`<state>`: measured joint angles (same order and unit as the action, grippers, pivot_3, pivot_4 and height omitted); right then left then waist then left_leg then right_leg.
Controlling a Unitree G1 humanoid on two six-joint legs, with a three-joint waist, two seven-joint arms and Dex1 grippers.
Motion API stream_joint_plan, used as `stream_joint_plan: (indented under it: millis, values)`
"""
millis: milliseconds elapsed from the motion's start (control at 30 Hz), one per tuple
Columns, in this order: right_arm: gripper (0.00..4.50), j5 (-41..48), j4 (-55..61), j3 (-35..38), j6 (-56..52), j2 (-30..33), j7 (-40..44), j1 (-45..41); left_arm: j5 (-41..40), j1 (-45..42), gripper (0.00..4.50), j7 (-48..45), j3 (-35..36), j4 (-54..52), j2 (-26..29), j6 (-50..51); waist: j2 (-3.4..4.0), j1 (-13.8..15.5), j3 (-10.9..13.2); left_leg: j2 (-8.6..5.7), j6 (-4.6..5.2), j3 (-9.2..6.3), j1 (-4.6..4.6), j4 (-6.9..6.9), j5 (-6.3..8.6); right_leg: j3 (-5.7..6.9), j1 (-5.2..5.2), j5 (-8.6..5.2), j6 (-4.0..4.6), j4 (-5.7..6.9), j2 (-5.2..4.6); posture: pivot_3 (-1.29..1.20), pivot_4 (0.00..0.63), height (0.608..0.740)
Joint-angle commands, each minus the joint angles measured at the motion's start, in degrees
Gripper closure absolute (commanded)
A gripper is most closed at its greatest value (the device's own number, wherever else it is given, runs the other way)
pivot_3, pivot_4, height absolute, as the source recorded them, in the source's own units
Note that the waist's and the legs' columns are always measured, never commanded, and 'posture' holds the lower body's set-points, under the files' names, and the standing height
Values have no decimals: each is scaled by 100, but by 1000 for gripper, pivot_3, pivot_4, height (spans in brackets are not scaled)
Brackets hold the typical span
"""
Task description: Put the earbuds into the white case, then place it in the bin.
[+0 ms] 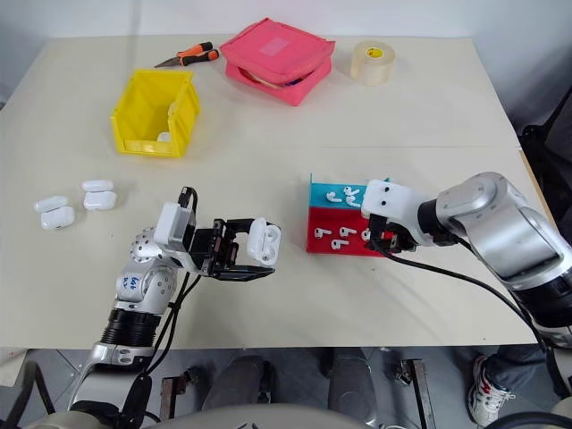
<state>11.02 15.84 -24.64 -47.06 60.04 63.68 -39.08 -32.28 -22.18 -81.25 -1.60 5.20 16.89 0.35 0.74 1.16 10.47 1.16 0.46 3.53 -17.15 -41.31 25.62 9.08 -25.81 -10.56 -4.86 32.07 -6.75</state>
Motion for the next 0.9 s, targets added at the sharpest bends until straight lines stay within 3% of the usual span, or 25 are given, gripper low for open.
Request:
stream_joint_plan:
  millis: [33, 900]
  values:
    - [2448, -281, -177, -75, 261, -124, 143, -181, -16, 29, 1711, 72, -4, -223, 42, -93, 0, 0, 0, 0, 0, 0, 0, 0, 0, 0, 0, 0, 0, 0, 0, 0, 150, 740]
    - [2448, -1280, -906, -280, 689, -575, 663, -329, -14, 193, 1711, 328, -91, -461, 48, -109, 1, -6, 0, 3, 0, 1, 0, -4, 0, 2, 1, 1, -1, 0, 3, 0, 150, 740]
